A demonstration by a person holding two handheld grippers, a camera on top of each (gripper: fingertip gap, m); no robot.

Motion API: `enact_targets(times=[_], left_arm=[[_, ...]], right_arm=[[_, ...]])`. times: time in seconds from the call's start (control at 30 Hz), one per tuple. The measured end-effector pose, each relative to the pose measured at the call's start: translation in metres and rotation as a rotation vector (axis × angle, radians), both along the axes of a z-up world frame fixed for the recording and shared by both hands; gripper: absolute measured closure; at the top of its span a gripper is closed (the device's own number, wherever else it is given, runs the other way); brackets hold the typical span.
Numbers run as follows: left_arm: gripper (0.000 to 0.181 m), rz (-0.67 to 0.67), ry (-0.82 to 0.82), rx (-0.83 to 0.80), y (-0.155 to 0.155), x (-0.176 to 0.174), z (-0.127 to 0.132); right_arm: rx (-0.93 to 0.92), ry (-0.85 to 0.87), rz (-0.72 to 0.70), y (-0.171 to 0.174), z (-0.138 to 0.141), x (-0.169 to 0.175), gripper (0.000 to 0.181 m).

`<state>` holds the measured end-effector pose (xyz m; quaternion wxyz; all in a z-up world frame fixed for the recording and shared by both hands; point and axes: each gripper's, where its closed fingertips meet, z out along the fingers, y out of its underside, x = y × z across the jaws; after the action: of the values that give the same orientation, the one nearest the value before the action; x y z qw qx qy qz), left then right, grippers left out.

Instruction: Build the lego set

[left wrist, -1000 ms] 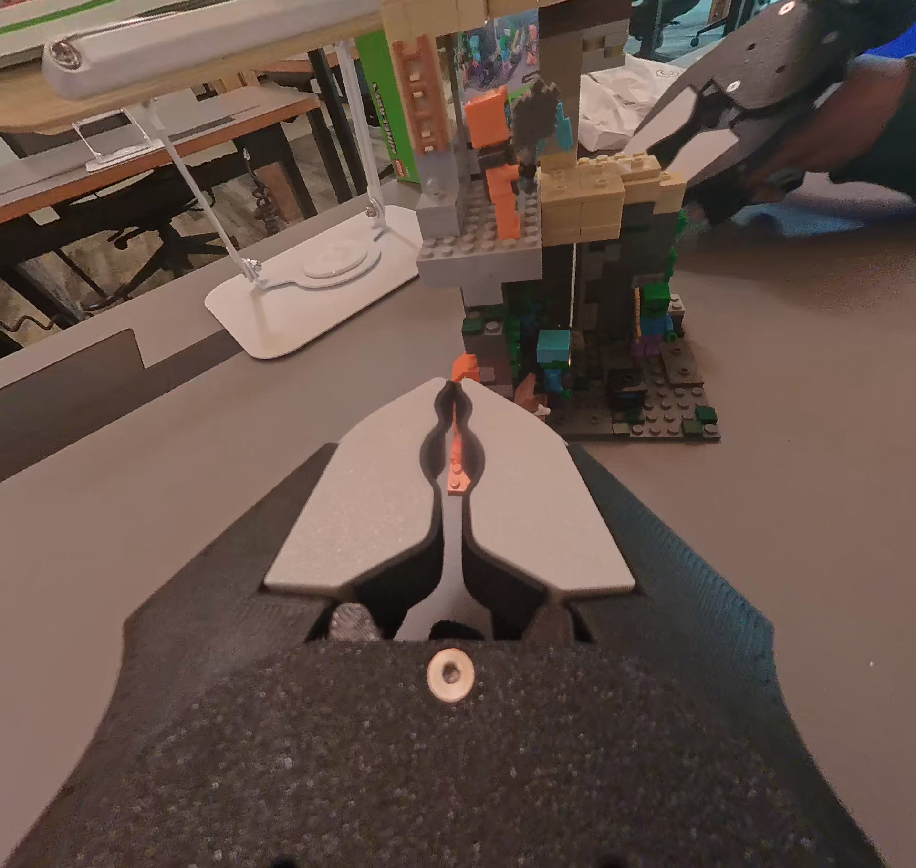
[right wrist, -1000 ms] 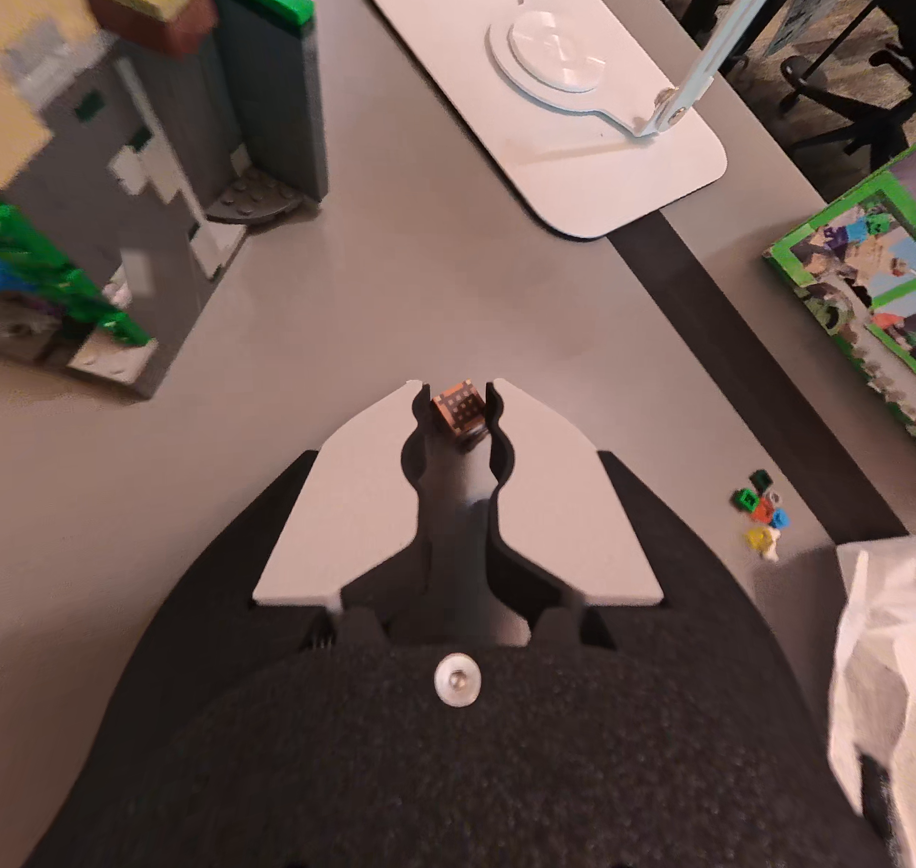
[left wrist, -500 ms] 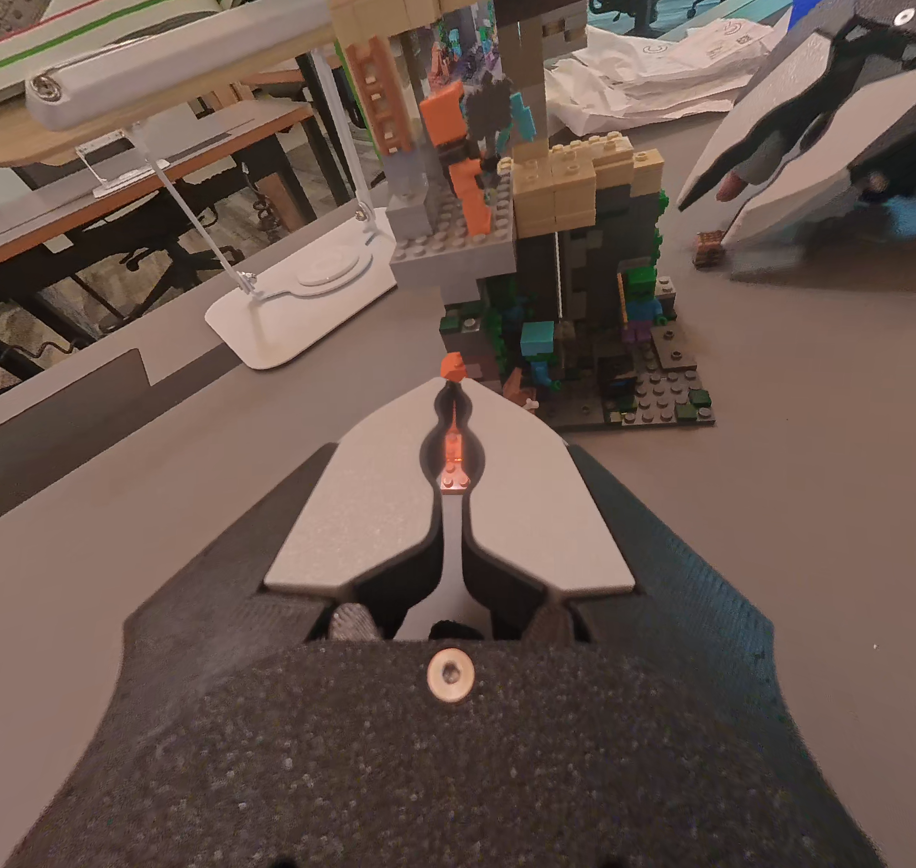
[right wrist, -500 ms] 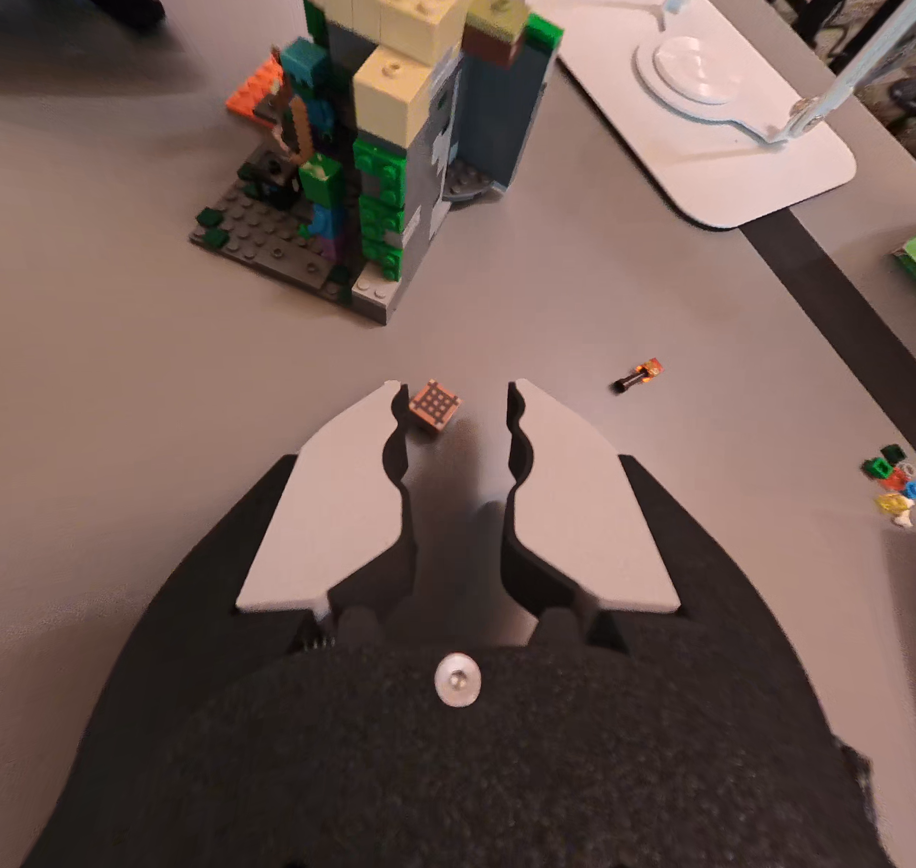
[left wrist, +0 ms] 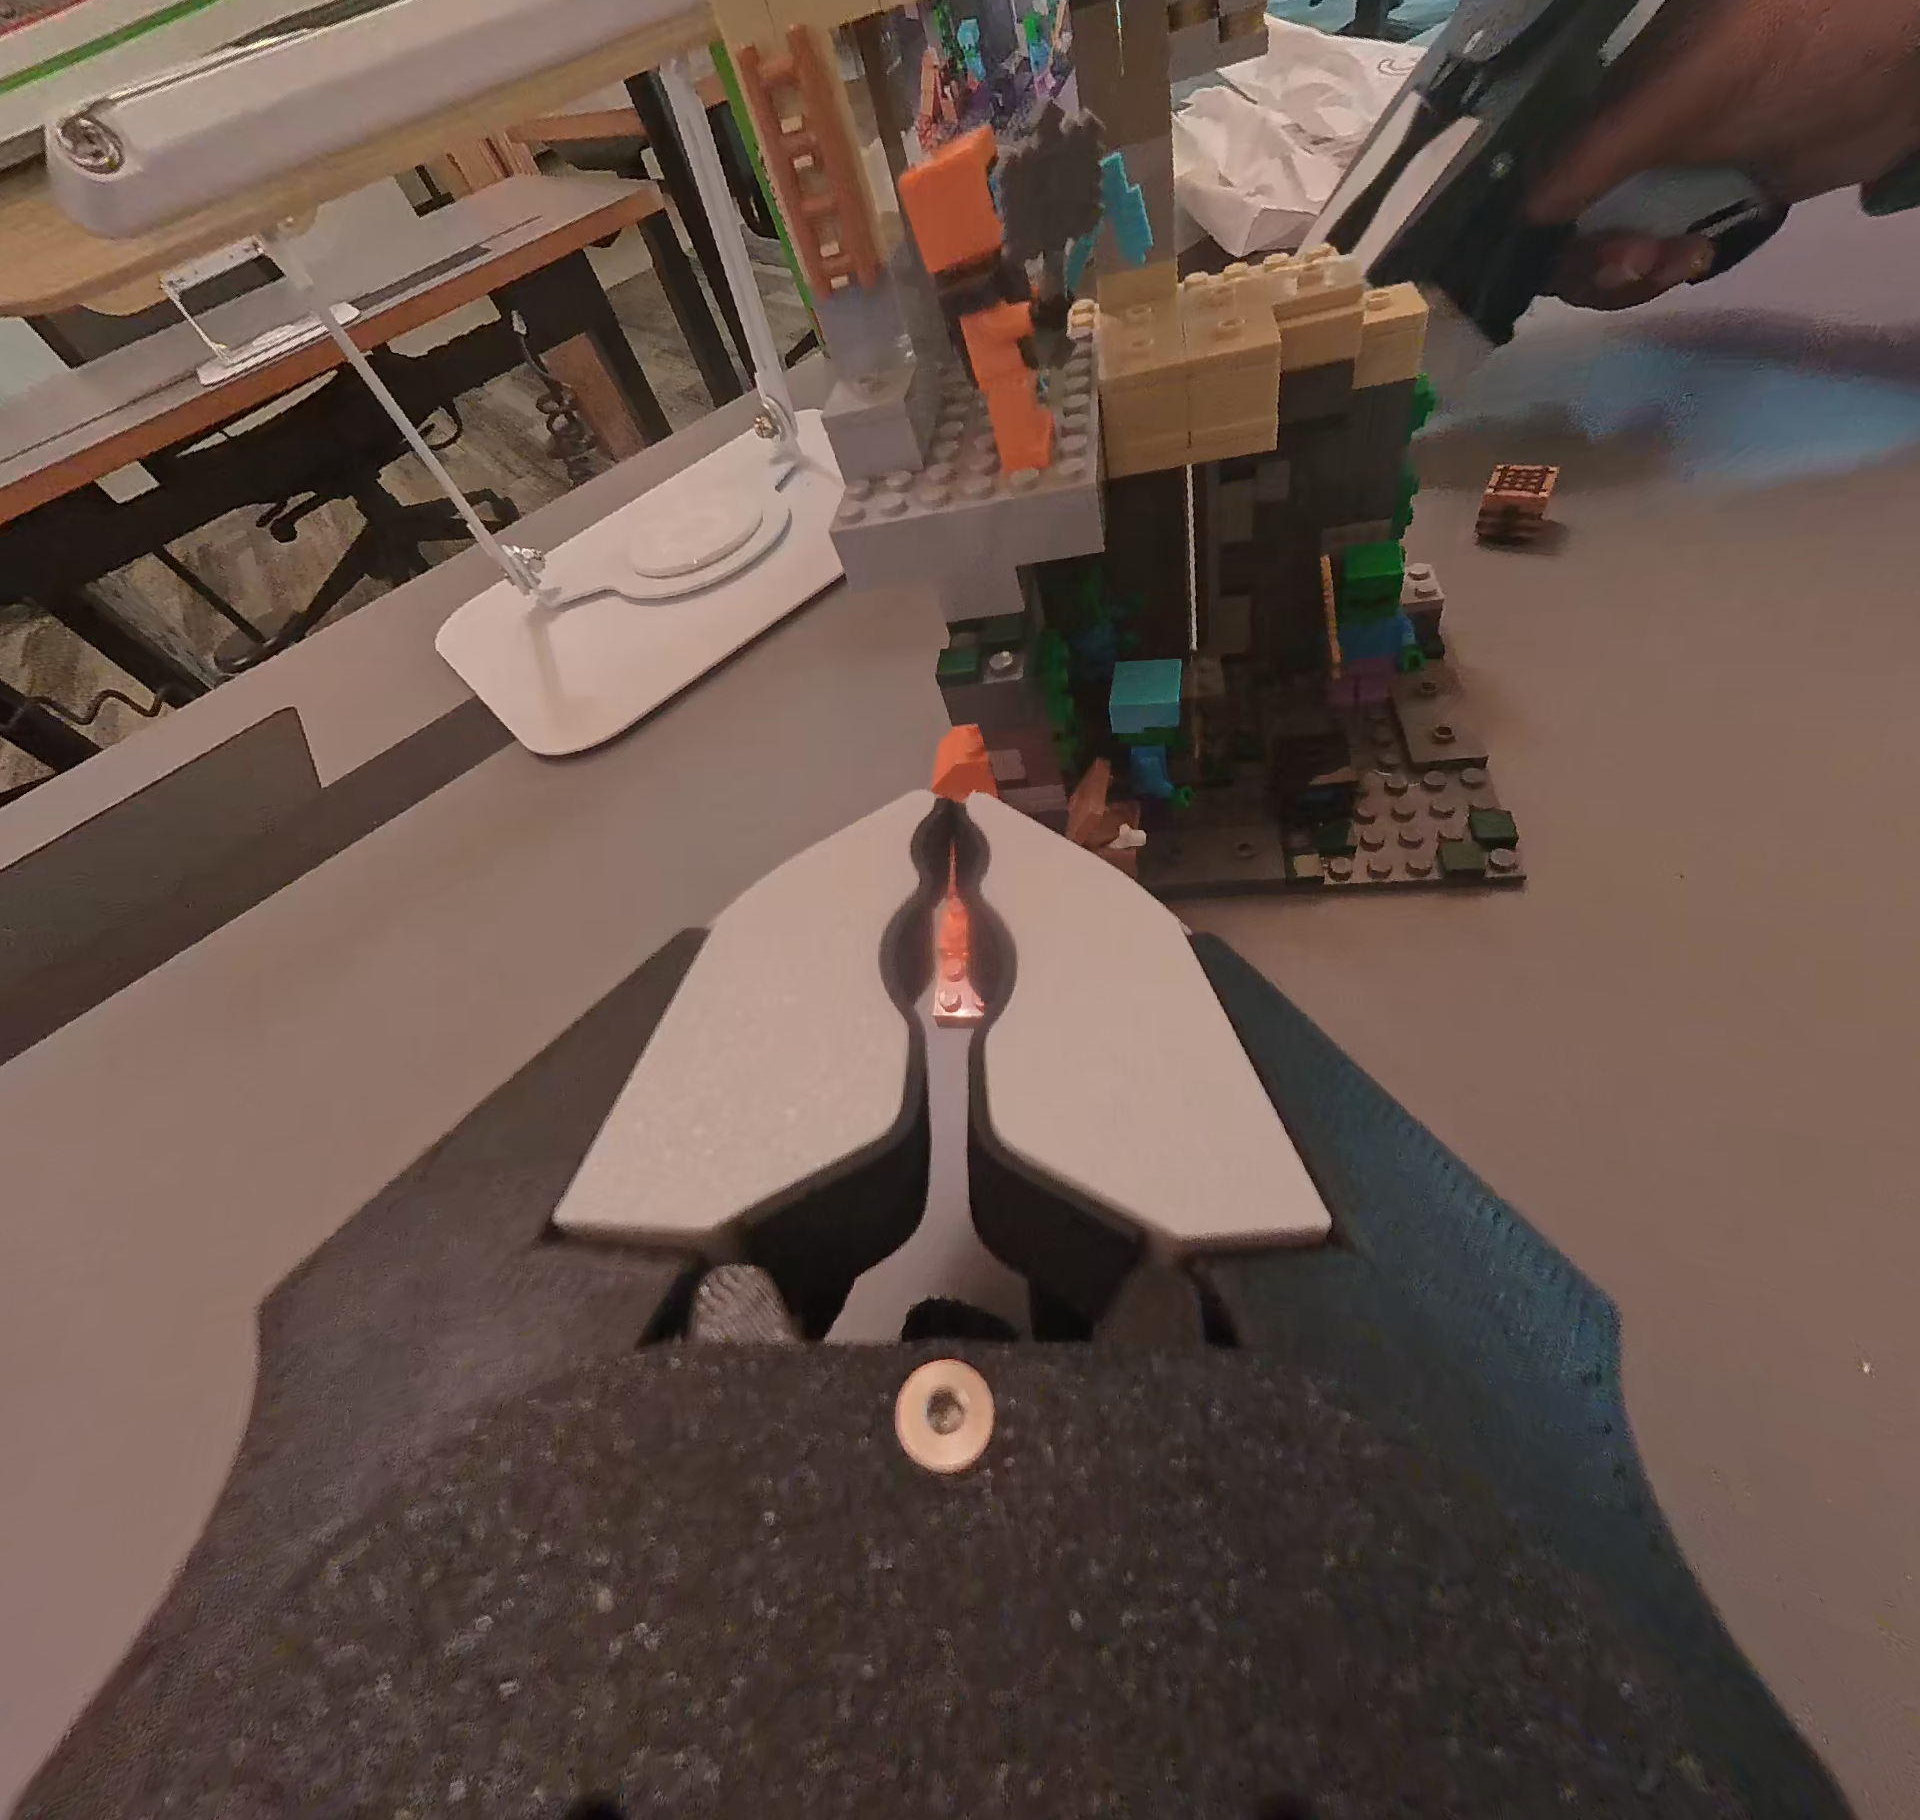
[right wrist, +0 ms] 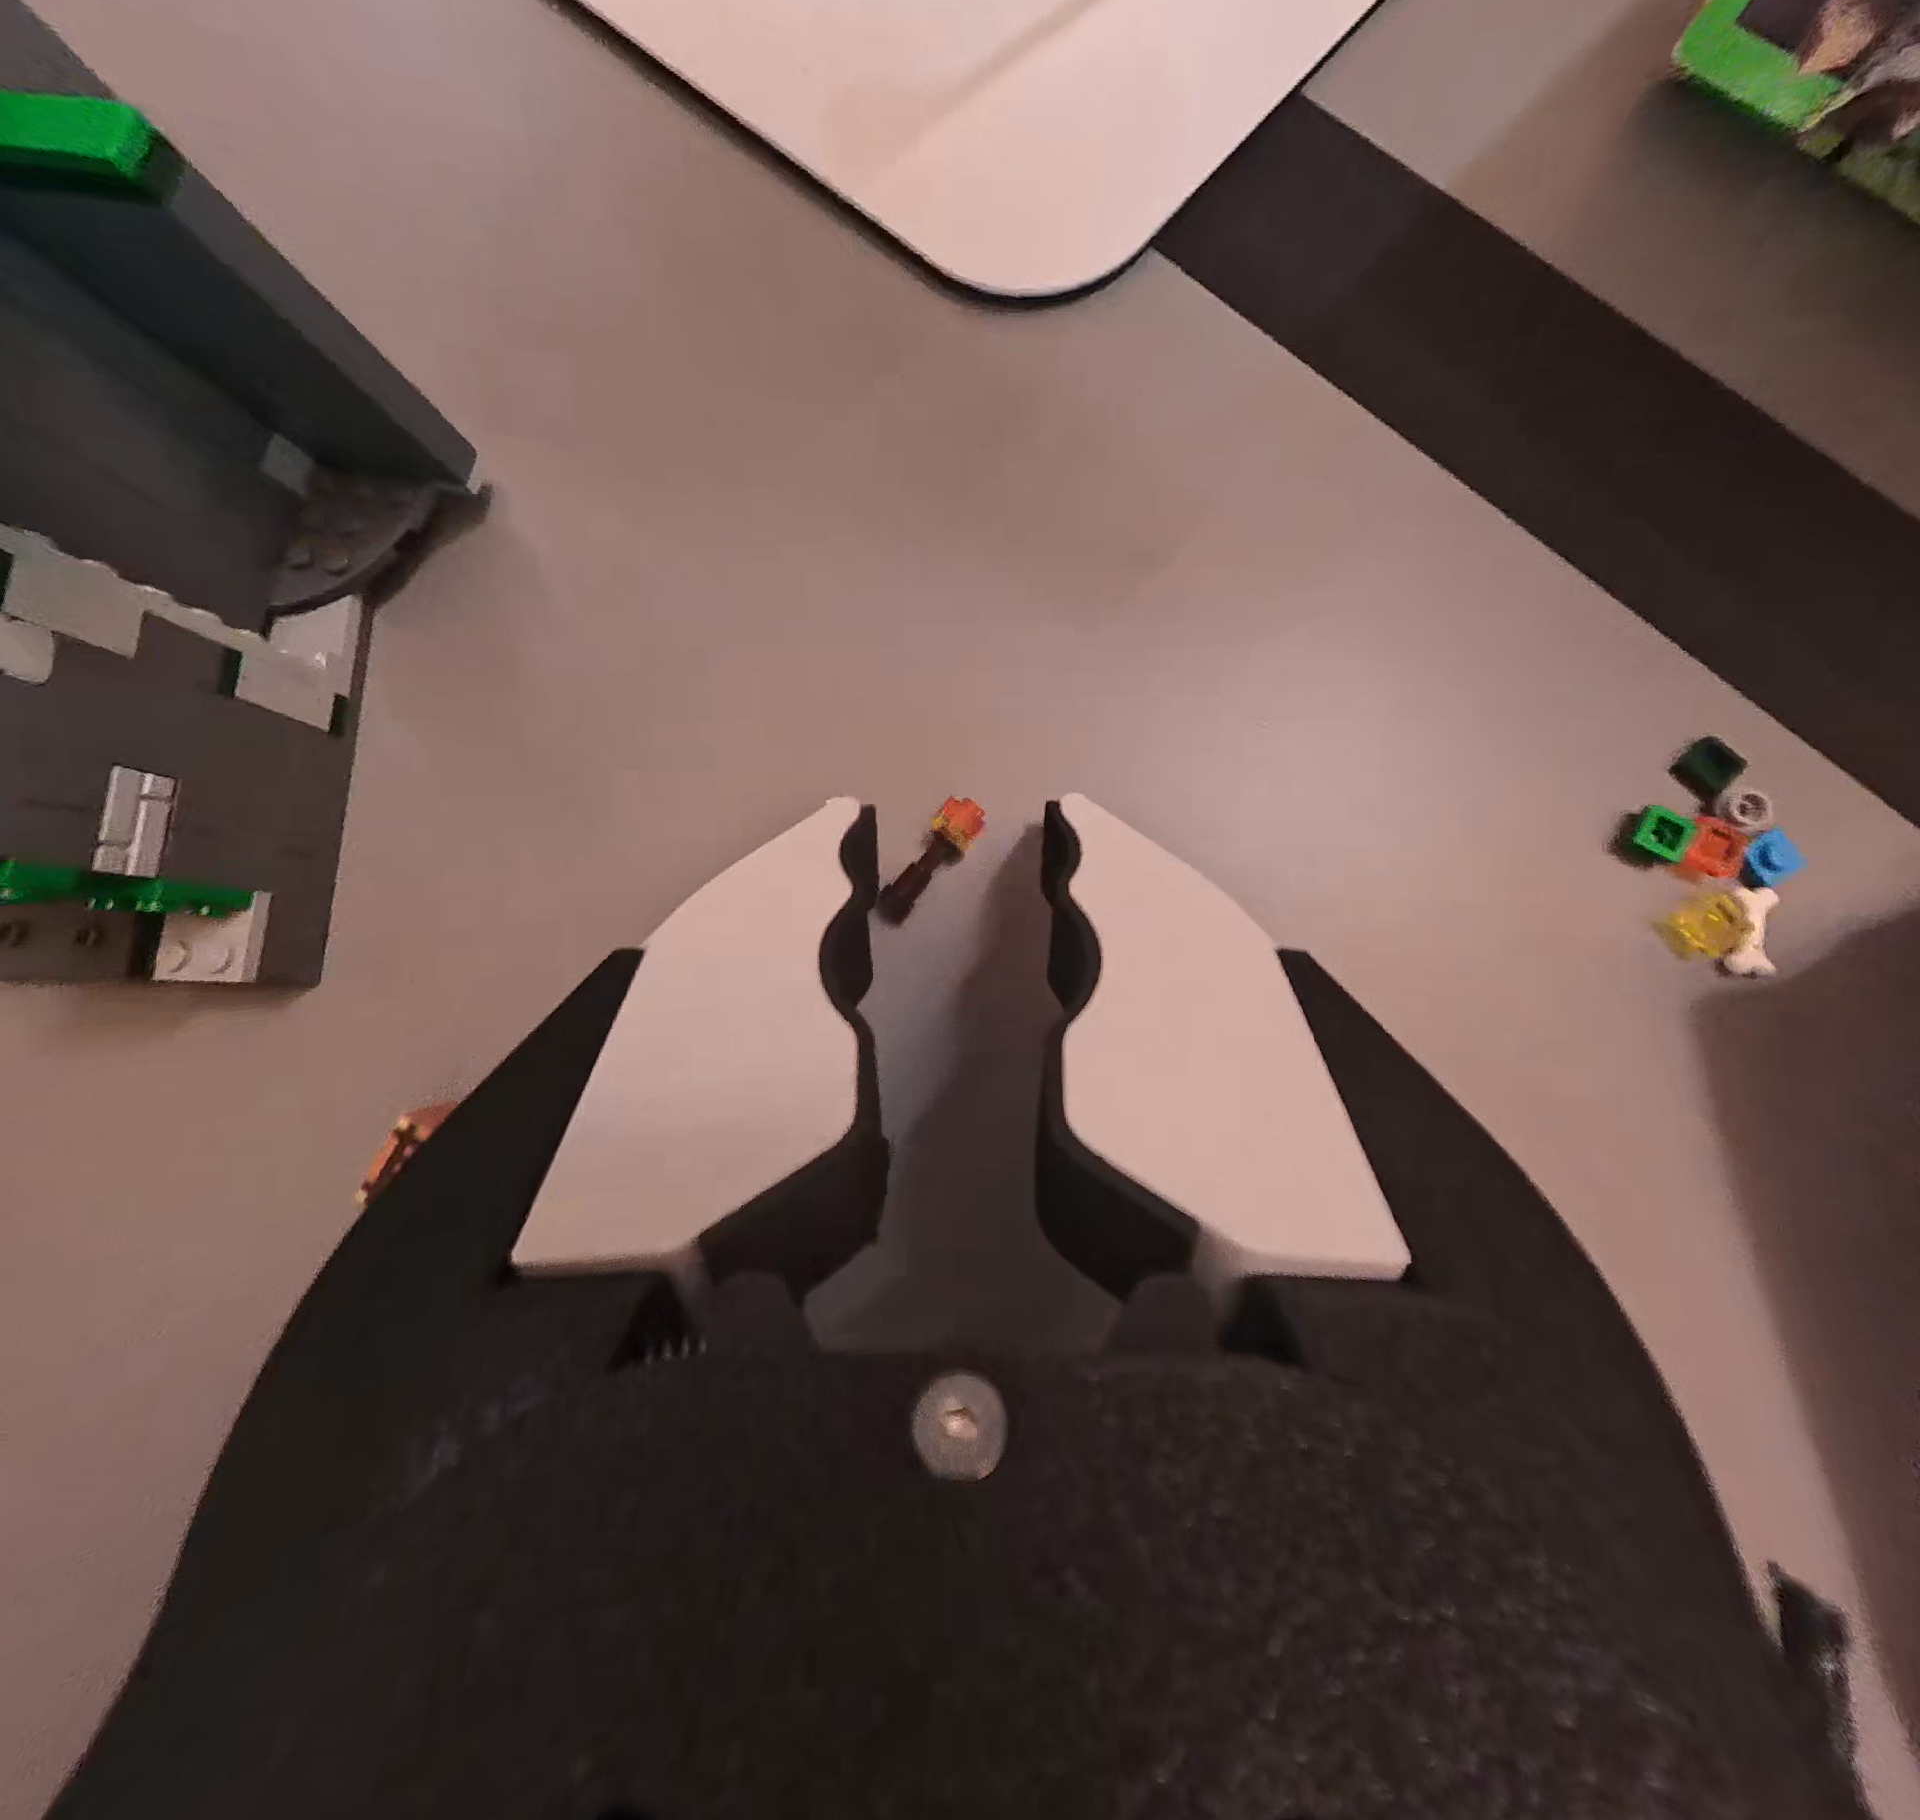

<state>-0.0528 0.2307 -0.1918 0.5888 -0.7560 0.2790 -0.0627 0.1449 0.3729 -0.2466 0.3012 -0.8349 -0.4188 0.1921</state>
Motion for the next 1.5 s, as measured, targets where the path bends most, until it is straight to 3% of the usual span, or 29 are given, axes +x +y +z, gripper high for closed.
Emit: enact_targets(times=[0.1, 0.27, 0.37, 0.53, 0.7, 0.9, 1.07, 1.13, 1.3, 1.5], left_arm=[[0.181, -0.003, 0.001, -0.001, 0.000, 0.000, 0.000], [0.181, -0.006, 0.003, 0.003, -0.001, 0.001, 0.000], [0.181, -0.021, -0.002, 0.023, -0.003, 0.005, 0.007], [0.177, -0.183, -0.107, 0.031, -0.020, 0.044, 0.043], [0.169, -0.417, -0.286, -0.021, -0.045, 0.103, 0.081], [0.158, -0.633, -0.534, -0.170, -0.072, 0.149, 0.111], [0.166, -0.733, -0.681, -0.232, -0.083, 0.156, 0.124], [0.174, -0.745, -0.683, -0.248, -0.085, 0.159, 0.121], [0.175, -0.739, -0.652, -0.252, -0.084, 0.159, 0.116], [0.176, -0.719, -0.462, -0.204, -0.082, 0.155, 0.102]], right_arm=[[0.037, -0.085, 0.010, 0.001, -0.005, 0.001, 0.171], [0.135, -0.059, 0.079, -0.007, 0.005, -0.005, 0.172], [0.247, 0.173, 0.185, -0.027, 0.052, -0.019, 0.172], [0.385, 0.655, 0.447, -0.107, 0.149, -0.041, 0.172], [0.358, 0.885, 0.624, -0.177, 0.185, -0.057, 0.172], [0.422, 0.946, 0.663, -0.209, 0.193, -0.070, 0.172], [0.433, 0.988, 0.681, -0.218, 0.193, -0.067, 0.172], [0.439, 1.005, 0.689, -0.221, 0.192, -0.065, 0.172], [0.411, 1.009, 0.684, -0.220, 0.188, -0.063, 0.172], [0.308, 0.859, 0.777, -0.221, 0.182, -0.057, 0.166]])
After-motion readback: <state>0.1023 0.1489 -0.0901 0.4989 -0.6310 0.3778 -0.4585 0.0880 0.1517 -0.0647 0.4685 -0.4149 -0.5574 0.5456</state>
